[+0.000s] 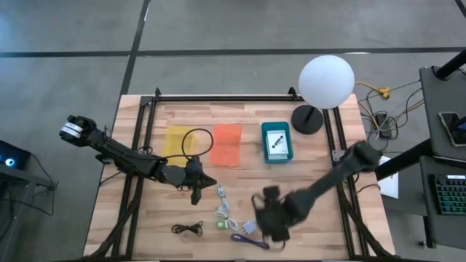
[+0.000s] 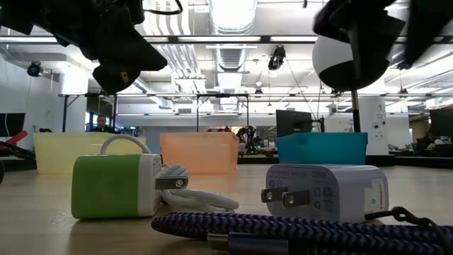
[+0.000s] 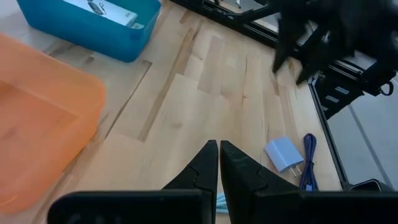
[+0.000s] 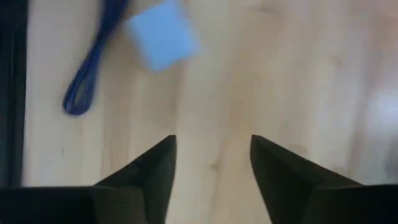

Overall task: Pick and place items into bin
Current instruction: Put the white charger adapter into the orange bin

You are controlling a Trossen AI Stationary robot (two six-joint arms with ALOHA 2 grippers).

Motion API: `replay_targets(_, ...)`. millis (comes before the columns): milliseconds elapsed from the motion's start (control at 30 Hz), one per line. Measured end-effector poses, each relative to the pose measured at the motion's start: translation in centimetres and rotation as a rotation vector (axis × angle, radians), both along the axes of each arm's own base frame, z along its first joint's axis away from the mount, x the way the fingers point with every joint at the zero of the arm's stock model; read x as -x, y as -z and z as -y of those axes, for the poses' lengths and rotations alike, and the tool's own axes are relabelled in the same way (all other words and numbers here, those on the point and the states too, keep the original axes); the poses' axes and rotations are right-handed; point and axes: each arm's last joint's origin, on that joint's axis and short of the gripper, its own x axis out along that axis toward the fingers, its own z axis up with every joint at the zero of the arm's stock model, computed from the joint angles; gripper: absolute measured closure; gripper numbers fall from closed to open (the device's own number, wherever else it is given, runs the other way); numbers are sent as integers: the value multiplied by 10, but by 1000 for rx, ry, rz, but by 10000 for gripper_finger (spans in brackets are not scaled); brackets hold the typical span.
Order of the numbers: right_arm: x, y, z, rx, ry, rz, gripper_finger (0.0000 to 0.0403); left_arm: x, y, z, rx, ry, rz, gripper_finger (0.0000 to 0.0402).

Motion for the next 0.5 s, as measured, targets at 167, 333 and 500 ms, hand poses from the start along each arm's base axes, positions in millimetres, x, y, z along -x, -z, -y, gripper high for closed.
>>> replay_targets(167,-29,32,-39,81,-259,-37,164,1,0,2,12,33,-5,400)
replay_targets(333,-60,52,-48,115,-261,-84,140,2,0,7,44,61,-13,400)
replay_targets(500,-81,60,-45,109,-295,-80,133,5,1,13,49,85,-18,400)
